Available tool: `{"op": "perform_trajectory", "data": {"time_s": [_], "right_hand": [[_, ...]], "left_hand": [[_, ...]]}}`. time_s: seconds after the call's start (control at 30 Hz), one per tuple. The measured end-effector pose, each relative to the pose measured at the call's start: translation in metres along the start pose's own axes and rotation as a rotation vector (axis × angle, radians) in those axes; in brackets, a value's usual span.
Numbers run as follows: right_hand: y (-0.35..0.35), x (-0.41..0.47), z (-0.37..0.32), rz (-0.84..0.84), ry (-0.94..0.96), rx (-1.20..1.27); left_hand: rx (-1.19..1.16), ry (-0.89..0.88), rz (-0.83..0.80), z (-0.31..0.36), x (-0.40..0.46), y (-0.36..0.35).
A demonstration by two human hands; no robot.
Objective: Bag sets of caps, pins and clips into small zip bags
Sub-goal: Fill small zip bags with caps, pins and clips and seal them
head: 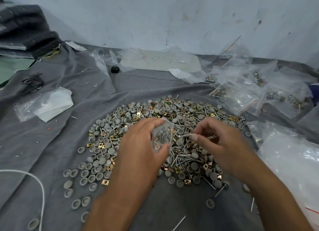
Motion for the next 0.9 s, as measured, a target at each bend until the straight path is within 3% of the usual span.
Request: {"op": "perform_trajectory", "data": {"time_s": [0.1,0.2,0.33,0.47,0.53,0.67,0.9], "right_hand": [[0.002,-0.006,-0.022,0.105,0.189,0.148],[-0.010,-0.004,-0.038,0.129,0.292,0.092],[-0.032,0.005,-0.036,0.143,0.240,-0.206],[-0.022,0.006,-0.023,0.149,0.132,-0.132],[-0.016,0.005,-0.013,0.031,0.039,-0.199],[-0.034,-0.006,0.006,-0.411,-0.183,-0.447],[-0.040,-0.010,0.011,-0.403,-0.226,-0.707]], "left_hand": [[0.008,0.009,-0.016,0.000,0.001,-0.002],[0.005,0.012,-0.018,0.001,0.001,-0.003],[0.004,-0.001,-0.013,0.001,0.002,-0.004],[-0.003,0.012,-0.002,0.000,0.001,-0.001],[-0.002,0.021,0.001,-0.002,0.000,0.001],[-0.001,0.018,0.004,-0.002,0.000,0.001],[0.007,0.011,0.001,-0.001,-0.001,0.000]]}}
Point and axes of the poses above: each hand's wrist, its own x-axis towards the middle knuckle, its own y-axis out of the back of the hand, z = x × y, the point moved 3 cm from there along x, towards the middle knuckle, and after that the axes turned 14 degrees about -z, right-handed, at the moved point
